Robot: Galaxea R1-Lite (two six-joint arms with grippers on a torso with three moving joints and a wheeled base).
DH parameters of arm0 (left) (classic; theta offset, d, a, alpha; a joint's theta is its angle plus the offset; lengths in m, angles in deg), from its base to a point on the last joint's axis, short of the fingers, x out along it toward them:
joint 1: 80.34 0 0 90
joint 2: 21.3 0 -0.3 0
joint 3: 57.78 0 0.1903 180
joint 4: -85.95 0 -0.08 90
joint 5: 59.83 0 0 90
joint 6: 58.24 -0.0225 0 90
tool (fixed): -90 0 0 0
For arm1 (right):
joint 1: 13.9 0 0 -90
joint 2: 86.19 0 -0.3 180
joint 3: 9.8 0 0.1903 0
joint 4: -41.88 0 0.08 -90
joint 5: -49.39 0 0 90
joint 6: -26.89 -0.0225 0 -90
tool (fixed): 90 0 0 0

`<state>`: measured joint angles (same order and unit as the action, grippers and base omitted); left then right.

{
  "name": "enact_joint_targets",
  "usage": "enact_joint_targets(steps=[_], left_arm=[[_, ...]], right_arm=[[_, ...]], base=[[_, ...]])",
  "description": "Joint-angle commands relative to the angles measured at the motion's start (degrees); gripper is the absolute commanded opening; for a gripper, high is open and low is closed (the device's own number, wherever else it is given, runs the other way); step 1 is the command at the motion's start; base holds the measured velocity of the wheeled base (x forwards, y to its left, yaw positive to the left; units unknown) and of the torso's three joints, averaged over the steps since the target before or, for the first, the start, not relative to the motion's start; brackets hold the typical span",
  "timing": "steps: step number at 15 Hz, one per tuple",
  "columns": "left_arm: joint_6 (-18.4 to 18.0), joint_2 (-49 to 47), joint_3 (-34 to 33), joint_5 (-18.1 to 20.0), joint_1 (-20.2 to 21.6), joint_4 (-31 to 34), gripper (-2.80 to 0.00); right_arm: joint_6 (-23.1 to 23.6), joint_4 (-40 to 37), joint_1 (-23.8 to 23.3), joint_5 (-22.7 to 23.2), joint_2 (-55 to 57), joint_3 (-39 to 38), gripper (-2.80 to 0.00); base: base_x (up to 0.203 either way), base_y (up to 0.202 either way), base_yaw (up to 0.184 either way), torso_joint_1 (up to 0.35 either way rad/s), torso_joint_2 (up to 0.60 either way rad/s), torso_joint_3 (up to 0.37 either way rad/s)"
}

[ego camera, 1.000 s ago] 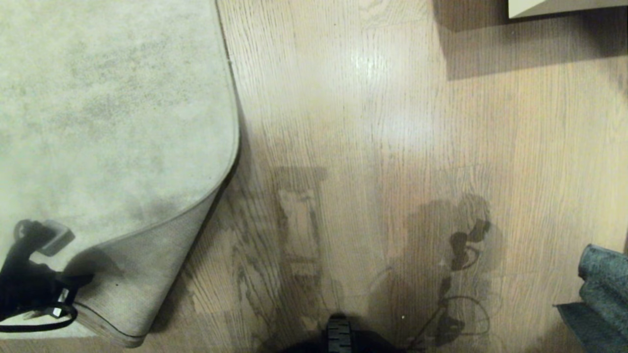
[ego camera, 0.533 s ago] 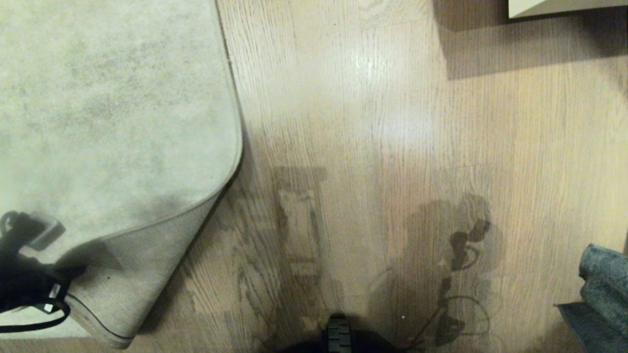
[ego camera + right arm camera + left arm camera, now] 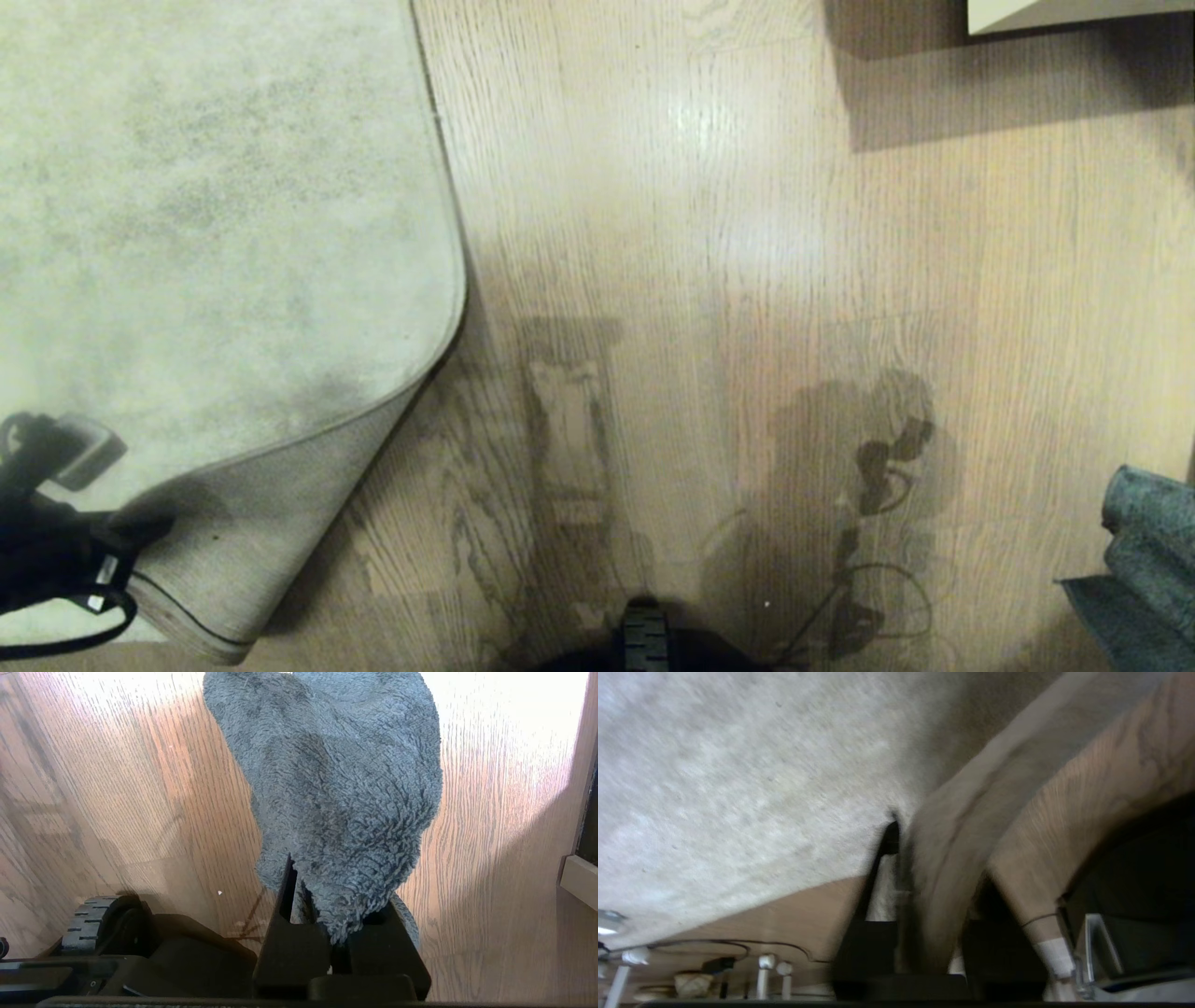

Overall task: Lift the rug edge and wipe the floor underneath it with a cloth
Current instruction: Lay down the carpet

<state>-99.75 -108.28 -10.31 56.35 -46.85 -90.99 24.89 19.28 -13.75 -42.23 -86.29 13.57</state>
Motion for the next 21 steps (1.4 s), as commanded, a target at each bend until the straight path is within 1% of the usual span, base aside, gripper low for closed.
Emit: enact_joint_targets(steps=[1,3,7,9,13,15,19,21], left_arm=[[-0.2,2.3,-1.8,0.2,0.3,-0.1,0.0],[-0.4,2.7,-1.3,1.0,0.2,-0.3,0.0],[0.0,5.9,-1.8,4.4,0.5,-0.3,0.0],[2.9,9.1,-1.7,5.7,0.4,-0.3,0.0],[9.2,17.2,-1.8,6.4,0.3,-0.3,0.0],[11.3,19.1,-3.0,6.5,-0.1,-0.7,0.0],[11.4,19.0,-5.4,6.4,-0.5,-1.7,0.0],[11.4,19.0,-5.5,6.4,-0.6,-1.7,0.0]], right_arm=[[0.0,0.0,0.0,0.0,0.1,0.0,-2.8],[0.0,0.0,0.0,0.0,0.1,0.0,-2.8],[0.0,0.0,0.0,0.0,0.1,0.0,-2.8],[0.0,0.0,0.0,0.0,0.1,0.0,-2.8],[0.0,0.0,0.0,0.0,0.1,0.0,-2.8],[0.0,0.0,0.0,0.0,0.1,0.0,-2.8],[0.0,0.0,0.0,0.0,0.1,0.0,-2.8],[0.0,0.0,0.0,0.0,0.1,0.0,-2.8]], base=[[0.0,0.0,0.0,0.0,0.0,0.0],[0.0,0.0,0.0,0.0,0.0,0.0],[0.0,0.0,0.0,0.0,0.0,0.0],[0.0,0.0,0.0,0.0,0.0,0.0],[0.0,0.0,0.0,0.0,0.0,0.0],[0.0,0.0,0.0,0.0,0.0,0.0],[0.0,0.0,0.0,0.0,0.0,0.0],[0.0,0.0,0.0,0.0,0.0,0.0]])
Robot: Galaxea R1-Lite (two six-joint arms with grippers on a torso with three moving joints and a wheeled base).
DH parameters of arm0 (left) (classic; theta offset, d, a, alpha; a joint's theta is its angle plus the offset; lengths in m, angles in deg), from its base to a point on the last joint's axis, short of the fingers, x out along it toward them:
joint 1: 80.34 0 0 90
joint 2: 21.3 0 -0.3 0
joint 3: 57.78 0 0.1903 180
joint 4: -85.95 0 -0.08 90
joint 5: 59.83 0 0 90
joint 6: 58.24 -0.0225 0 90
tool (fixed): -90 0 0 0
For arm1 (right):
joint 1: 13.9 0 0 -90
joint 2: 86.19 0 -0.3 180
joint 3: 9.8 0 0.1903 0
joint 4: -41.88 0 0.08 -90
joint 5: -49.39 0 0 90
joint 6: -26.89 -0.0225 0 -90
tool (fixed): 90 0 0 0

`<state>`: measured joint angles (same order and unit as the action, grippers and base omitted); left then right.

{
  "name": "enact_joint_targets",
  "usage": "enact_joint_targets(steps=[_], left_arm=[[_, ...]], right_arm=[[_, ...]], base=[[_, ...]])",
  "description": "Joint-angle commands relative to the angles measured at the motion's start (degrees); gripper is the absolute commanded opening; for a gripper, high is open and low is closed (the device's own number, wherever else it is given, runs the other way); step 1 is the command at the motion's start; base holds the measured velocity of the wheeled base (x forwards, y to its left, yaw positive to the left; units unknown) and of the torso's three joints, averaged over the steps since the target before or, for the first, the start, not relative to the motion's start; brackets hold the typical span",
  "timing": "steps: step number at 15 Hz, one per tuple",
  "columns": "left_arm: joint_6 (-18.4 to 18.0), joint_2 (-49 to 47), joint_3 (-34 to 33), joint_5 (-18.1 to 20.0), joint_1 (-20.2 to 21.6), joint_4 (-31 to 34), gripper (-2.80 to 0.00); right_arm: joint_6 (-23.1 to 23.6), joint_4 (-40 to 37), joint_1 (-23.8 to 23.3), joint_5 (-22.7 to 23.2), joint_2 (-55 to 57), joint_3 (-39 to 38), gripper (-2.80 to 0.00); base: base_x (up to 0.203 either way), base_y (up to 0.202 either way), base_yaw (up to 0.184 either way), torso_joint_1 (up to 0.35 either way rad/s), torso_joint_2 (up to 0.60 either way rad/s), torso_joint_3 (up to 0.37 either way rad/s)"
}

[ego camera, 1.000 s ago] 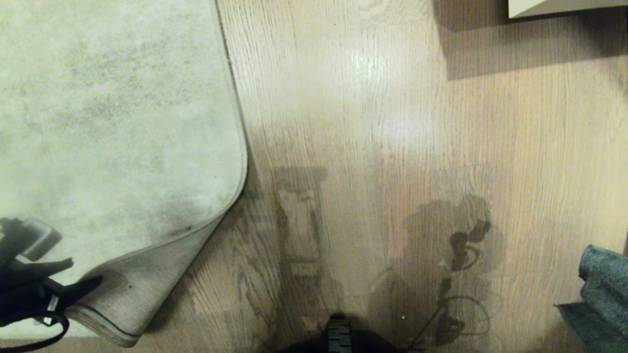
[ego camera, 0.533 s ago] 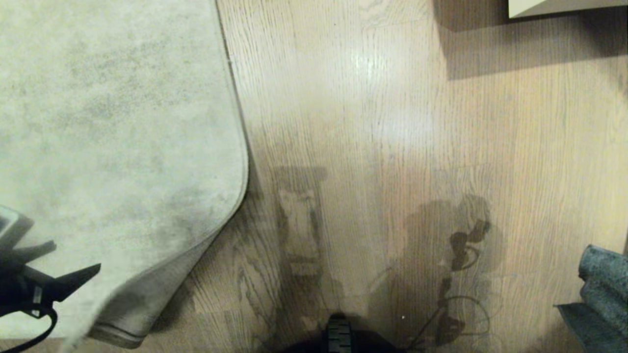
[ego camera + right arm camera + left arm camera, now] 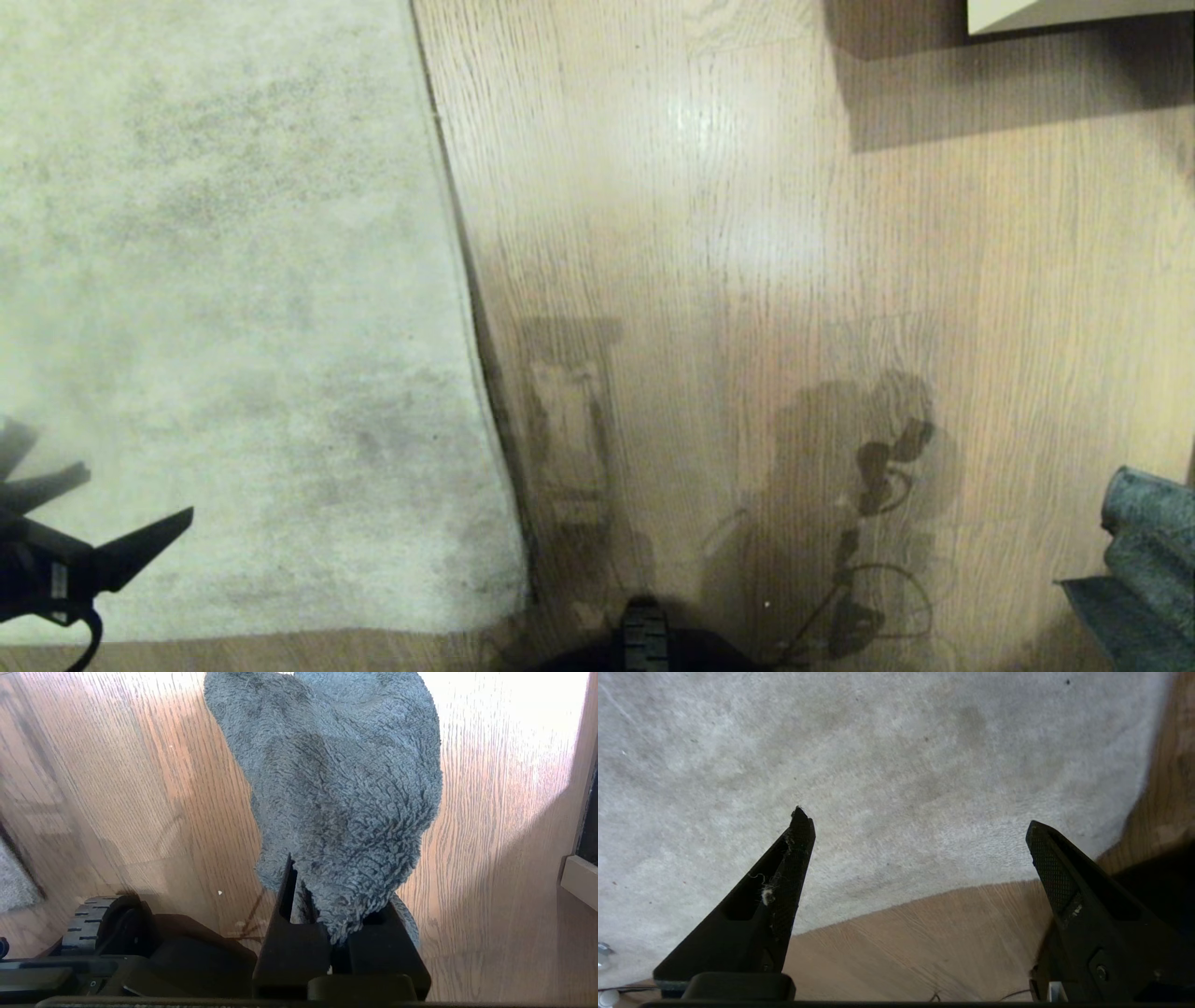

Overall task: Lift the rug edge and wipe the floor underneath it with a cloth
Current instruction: Lay down the carpet

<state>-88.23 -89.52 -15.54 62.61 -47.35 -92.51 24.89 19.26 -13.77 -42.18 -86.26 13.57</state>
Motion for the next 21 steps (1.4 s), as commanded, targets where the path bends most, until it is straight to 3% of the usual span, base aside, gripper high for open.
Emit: enact_joint_targets(steps=[1,6,10,12,15,17,21], left_arm=[[-0.2,0.3,-0.3,0.2,-0.1,-0.2,-2.8],[-0.3,0.2,-1.7,0.1,-0.2,0.0,-2.8],[-0.3,0.2,-10.8,-0.5,-0.1,0.1,-2.8],[-0.4,-1.1,-11.4,-2.6,-0.6,0.4,-2.8],[-2.7,-7.8,-11.2,-5.5,-5.3,0.0,-2.8],[-9.2,-12.7,-10.2,-11.8,-8.0,0.2,-2.8],[-10.9,-21.8,-8.4,-15.0,-14.0,0.0,-2.8]], right_arm=[[0.0,0.0,0.0,-0.1,0.1,0.0,-2.8],[0.0,0.0,0.0,-0.1,0.1,0.0,-2.8],[0.0,0.0,0.0,0.0,0.1,0.0,-2.8],[0.0,0.0,0.0,0.0,0.1,0.0,-2.8],[0.0,0.0,0.0,-0.1,0.1,0.0,-2.8],[0.0,0.0,0.0,0.0,0.1,0.0,-2.8],[0.0,0.0,0.0,-0.1,0.1,0.0,-2.8]], base=[[0.0,0.0,0.0,0.0,0.0,0.0],[0.0,0.0,0.0,0.0,0.0,0.0],[0.0,0.0,0.0,0.0,0.0,0.0],[0.0,0.0,0.0,0.0,0.0,0.0],[0.0,0.0,0.0,0.0,0.0,0.0],[0.0,0.0,0.0,0.0,0.0,0.0],[0.0,0.0,0.0,0.0,0.0,0.0]])
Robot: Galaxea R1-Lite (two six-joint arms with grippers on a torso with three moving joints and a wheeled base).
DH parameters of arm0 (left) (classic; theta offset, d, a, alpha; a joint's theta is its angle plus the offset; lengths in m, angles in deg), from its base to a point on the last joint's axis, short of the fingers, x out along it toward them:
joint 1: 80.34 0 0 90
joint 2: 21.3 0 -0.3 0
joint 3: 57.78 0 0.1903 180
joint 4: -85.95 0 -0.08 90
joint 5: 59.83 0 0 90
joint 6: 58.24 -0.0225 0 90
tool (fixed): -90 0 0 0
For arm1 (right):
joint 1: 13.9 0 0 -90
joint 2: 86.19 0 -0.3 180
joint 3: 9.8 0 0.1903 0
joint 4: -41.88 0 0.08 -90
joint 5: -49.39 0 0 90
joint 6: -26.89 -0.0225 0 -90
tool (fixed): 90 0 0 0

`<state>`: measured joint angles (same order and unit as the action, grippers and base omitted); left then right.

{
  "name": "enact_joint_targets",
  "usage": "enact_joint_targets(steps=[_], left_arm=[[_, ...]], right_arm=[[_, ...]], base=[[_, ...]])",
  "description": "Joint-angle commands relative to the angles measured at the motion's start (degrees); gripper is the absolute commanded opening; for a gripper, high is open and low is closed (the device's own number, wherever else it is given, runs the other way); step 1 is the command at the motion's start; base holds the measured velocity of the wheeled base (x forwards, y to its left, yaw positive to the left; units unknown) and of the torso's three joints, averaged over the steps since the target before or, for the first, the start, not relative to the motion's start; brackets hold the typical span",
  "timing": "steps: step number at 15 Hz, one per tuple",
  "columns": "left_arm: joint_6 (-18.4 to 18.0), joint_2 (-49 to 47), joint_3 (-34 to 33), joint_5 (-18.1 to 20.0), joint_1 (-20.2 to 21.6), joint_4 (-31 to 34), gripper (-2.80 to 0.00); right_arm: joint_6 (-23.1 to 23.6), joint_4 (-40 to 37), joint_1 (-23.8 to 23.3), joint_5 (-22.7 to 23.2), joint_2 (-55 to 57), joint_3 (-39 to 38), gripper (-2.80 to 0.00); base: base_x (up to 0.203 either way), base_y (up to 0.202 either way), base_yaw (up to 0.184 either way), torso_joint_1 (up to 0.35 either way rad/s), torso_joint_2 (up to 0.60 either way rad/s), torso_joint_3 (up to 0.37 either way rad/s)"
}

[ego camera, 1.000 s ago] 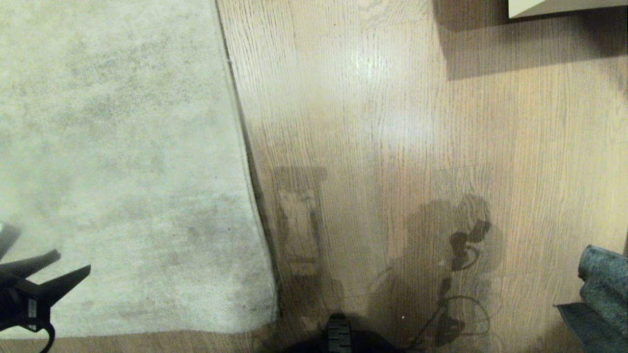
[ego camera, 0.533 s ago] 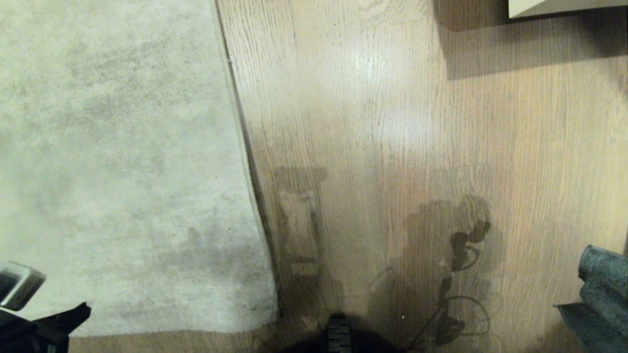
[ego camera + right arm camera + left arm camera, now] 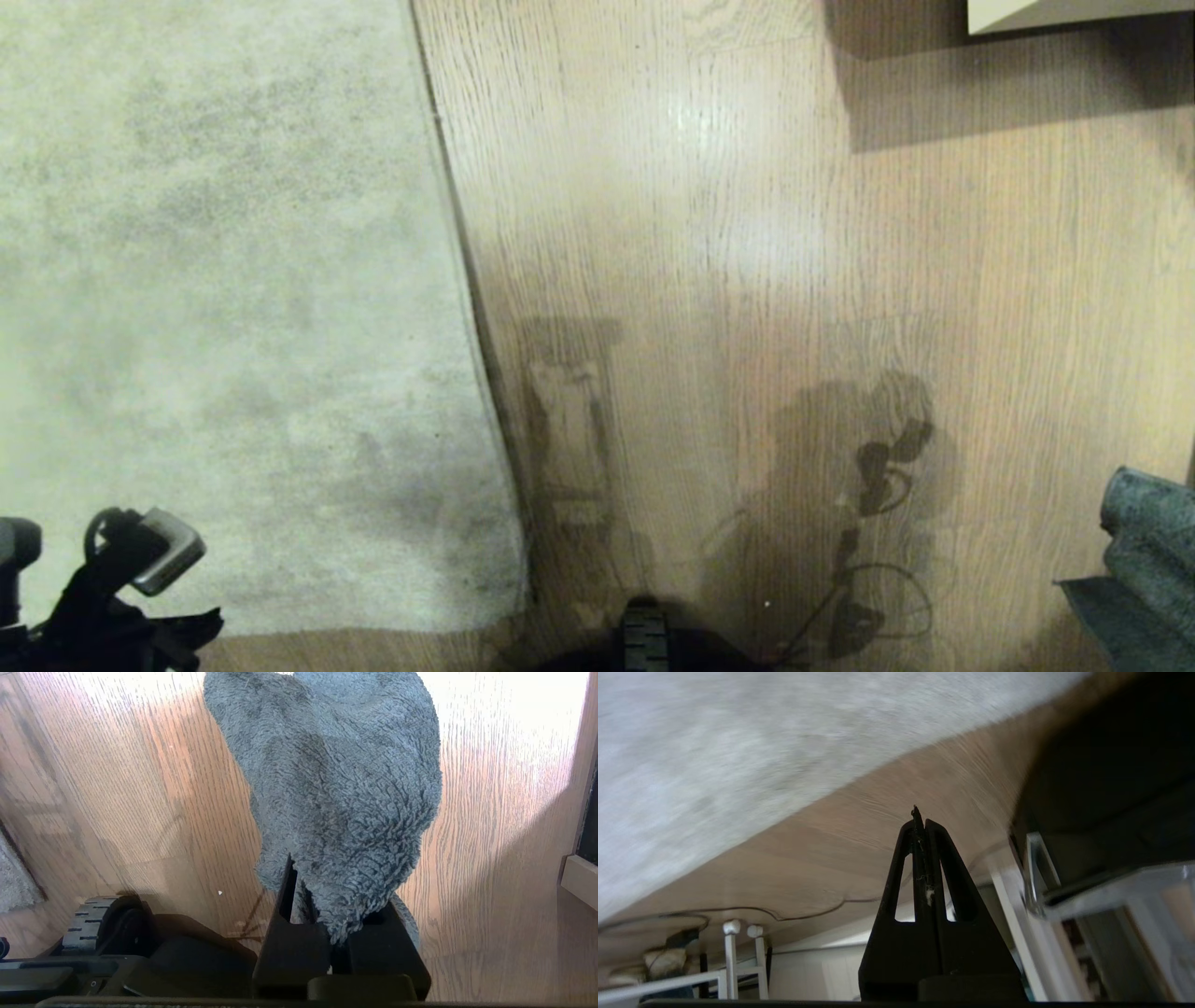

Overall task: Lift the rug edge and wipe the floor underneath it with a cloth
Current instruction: Lay down the carpet

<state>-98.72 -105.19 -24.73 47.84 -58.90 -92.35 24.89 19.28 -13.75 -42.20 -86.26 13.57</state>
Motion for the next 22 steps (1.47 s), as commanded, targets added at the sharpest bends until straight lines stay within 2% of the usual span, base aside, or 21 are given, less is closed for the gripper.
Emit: enact_joint_targets(steps=[1,6,11,14,16,19,22], left_arm=[[-0.9,-8.6,1.6,-1.0,-4.7,-0.2,-2.8],[-1.8,-17.7,5.2,-4.3,-15.4,-0.5,-2.8],[-1.9,-23.4,6.0,-12.8,-24.7,-10.0,-2.8],[-2.0,-27.2,6.2,-14.3,-28.9,-11.2,-2.8],[-2.0,-29.9,6.2,-16.7,-32.1,-14.2,-2.8],[-2.0,-33.3,6.3,-17.7,-35.6,-16.7,-2.8],[-2.0,-36.9,6.3,-20.2,-38.7,-23.4,-2.8]], right_arm=[[0.0,0.0,0.0,0.0,0.1,0.0,-2.8],[0.0,0.0,0.0,0.0,0.1,0.0,-2.8],[0.0,0.0,0.0,0.0,0.1,0.0,-2.8],[0.0,0.0,0.0,0.0,0.1,0.0,-2.8],[0.0,0.0,0.0,0.0,0.2,0.0,-2.8],[0.0,0.0,0.0,0.0,0.2,0.0,-2.8],[0.0,0.0,0.0,0.0,0.1,0.0,-2.8]], base=[[0.0,0.0,0.0,0.0,0.0,0.0],[0.0,0.0,0.0,0.0,0.0,0.0],[0.0,0.0,0.0,0.0,0.0,0.0],[0.0,0.0,0.0,0.0,0.0,0.0],[0.0,0.0,0.0,0.0,0.0,0.0],[0.0,0.0,0.0,0.0,0.0,0.0],[0.0,0.0,0.0,0.0,0.0,0.0]])
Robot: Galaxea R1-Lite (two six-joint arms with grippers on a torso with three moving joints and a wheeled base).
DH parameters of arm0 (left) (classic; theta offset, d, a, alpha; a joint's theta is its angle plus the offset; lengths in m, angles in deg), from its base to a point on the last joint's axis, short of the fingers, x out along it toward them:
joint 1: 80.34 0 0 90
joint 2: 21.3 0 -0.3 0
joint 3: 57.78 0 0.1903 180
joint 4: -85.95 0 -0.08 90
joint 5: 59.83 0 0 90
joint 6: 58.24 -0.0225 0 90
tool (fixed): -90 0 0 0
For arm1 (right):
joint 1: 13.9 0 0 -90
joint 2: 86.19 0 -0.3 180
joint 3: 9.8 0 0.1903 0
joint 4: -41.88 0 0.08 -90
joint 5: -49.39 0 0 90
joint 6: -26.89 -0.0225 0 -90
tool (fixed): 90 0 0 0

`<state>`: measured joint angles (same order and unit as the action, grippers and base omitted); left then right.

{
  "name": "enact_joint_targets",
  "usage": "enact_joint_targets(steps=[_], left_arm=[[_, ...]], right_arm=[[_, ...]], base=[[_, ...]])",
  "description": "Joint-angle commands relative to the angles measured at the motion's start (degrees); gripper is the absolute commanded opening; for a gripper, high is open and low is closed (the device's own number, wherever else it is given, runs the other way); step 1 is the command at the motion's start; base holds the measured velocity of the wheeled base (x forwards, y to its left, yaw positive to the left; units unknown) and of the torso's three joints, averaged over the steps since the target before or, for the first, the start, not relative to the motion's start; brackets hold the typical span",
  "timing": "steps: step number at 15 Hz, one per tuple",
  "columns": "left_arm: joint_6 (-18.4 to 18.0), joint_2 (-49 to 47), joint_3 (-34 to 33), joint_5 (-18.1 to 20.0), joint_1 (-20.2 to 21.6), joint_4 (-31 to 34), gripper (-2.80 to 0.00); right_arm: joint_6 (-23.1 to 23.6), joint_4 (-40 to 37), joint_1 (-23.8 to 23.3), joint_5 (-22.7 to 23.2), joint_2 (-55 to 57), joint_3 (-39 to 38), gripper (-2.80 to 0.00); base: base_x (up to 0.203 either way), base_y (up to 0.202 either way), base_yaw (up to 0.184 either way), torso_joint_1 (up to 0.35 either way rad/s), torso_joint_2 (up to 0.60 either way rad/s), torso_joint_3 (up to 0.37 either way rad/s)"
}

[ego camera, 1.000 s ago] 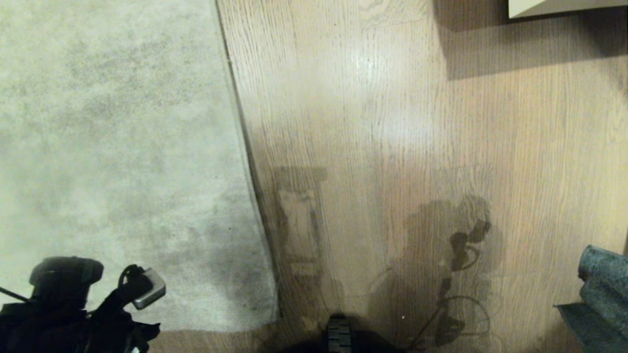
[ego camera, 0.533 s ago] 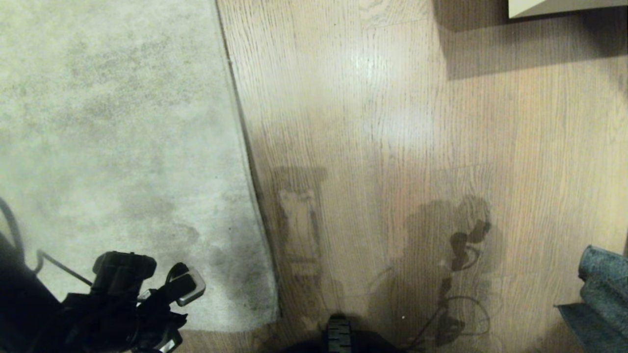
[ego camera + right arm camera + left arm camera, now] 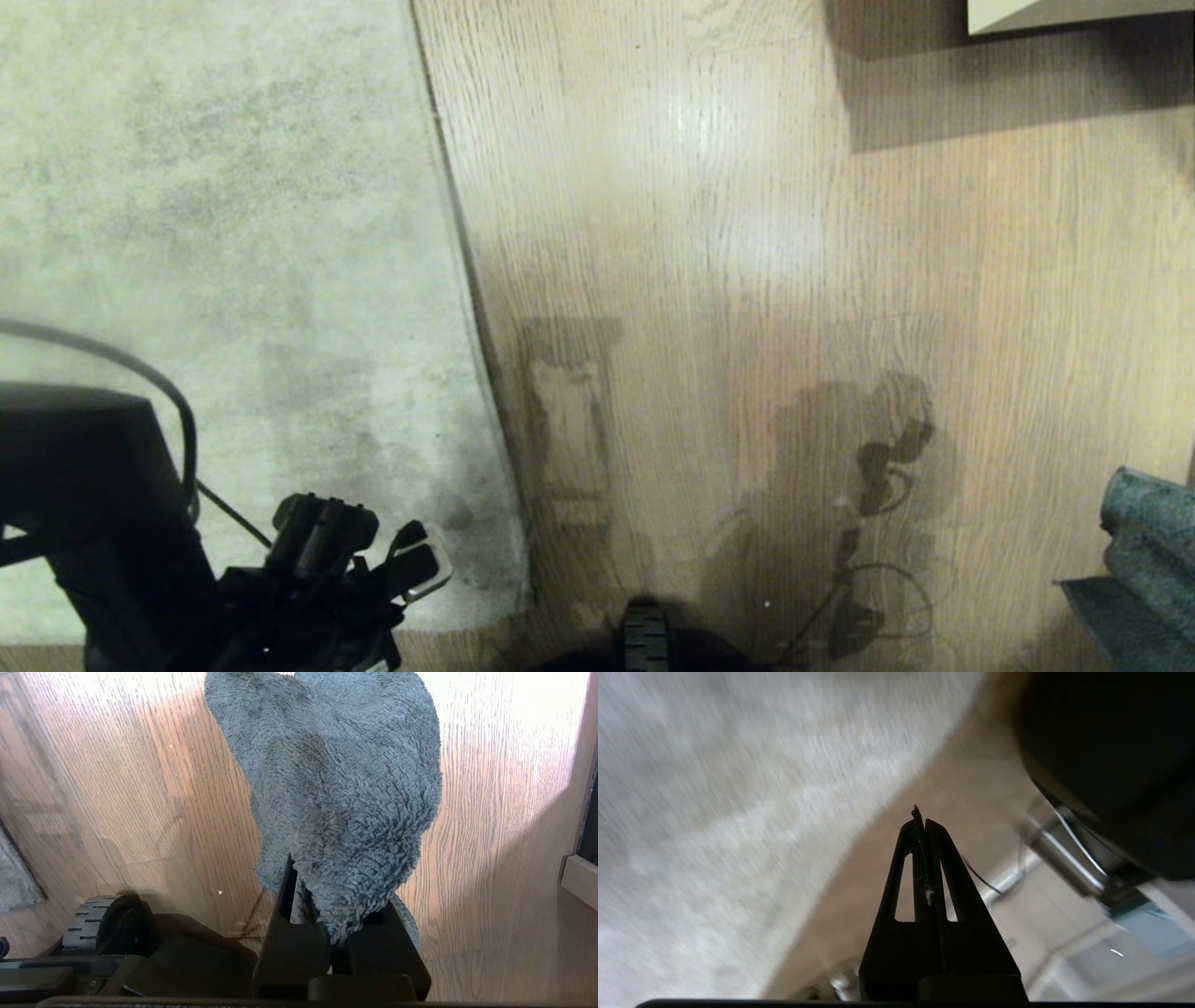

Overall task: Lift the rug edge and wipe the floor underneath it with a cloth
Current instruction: Lay down the carpet

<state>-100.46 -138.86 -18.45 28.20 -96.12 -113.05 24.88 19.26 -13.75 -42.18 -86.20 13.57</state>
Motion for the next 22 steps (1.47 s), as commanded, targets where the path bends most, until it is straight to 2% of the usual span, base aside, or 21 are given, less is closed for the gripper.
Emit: enact_joint_targets(steps=[1,2,6,10,16,22], left_arm=[[-0.2,-4.5,0.4,-1.1,-2.2,-4.7,-2.8],[-1.0,-5.7,1.5,-1.2,-2.8,-5.8,-2.8],[-10.0,-8.8,9.1,-1.1,-2.8,-6.2,-2.8],[-11.2,-10.2,11.8,-0.9,-4.5,-6.3,-2.8],[-11.6,-11.8,13.9,-1.2,-6.1,-13.6,-2.8],[-11.7,-14.8,16.7,-1.0,-8.5,-13.9,-2.8]], right_arm=[[0.0,0.0,0.0,0.0,0.0,0.0,-2.8],[0.0,0.0,0.0,0.0,0.0,0.0,-2.8],[0.0,0.0,0.0,0.0,0.0,0.0,-2.8],[0.0,0.0,0.0,0.0,0.0,0.0,-2.8],[0.0,0.0,0.0,0.0,0.0,0.0,-2.8],[0.0,0.0,0.0,-0.1,0.1,0.0,-2.8]], base=[[0.0,0.0,0.0,0.0,0.0,0.0],[0.0,0.0,0.0,0.0,0.0,0.0],[0.0,0.0,0.0,0.0,0.0,0.0],[0.0,0.0,0.0,0.0,0.0,0.0],[0.0,0.0,0.0,0.0,0.0,0.0],[0.0,0.0,0.0,0.0,0.0,0.0]])
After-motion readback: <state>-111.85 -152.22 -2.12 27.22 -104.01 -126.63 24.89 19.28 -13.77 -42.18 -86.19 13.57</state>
